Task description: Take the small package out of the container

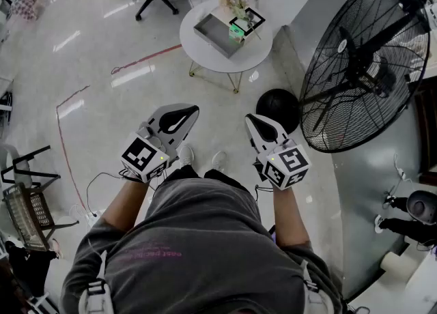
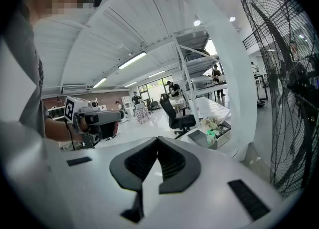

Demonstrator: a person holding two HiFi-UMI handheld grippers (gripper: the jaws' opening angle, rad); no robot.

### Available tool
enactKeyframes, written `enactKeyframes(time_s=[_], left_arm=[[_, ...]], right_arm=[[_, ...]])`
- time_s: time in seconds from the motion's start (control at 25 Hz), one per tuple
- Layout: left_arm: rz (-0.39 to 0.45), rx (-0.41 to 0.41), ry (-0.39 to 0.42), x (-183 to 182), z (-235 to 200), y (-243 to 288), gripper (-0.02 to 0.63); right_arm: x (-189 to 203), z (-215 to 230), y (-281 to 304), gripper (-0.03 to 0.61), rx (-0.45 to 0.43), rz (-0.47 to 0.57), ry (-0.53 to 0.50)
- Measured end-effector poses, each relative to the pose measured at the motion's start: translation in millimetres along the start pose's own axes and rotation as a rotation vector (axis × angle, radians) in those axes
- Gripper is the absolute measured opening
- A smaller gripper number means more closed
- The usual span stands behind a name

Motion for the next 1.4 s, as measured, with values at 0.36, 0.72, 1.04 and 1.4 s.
enactKeyframes(time_s=[0.36,0.72,1.04,1.4], left_arm=[[0.003,-0.006,-0.012,5.0,5.6,4.7,0.015],[-0.001,-0.031,-0.015,13.2,20.8,17.0,0.015],[-0.015,-0.058,-0.018,19.5,32.1,21.6,0.015],[-0.014,-0.068,-0.011,19.2,31.8,33.9,0.015]], right_arm=[[4.2,4.3,-3.4,0.021,0.003,-0.007,0.014],[8.2,20.7,-14.6,0.021,-0.018,-0.010,0.031],[9.2,33.1,-20.9,0.021,-0.040,-0.011,0.051],[5.6,47.8,-19.1,0.021,-0.046,-0.004,0.055]])
Point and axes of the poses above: the fingertips, and each gripper's own axes: y forward along the fingers, z to its right, x out of its underside, the point moved 8 cm from there along -y, backward along the fingers, and after that the axes turned 11 degrees about z, right-handed, at the moved point
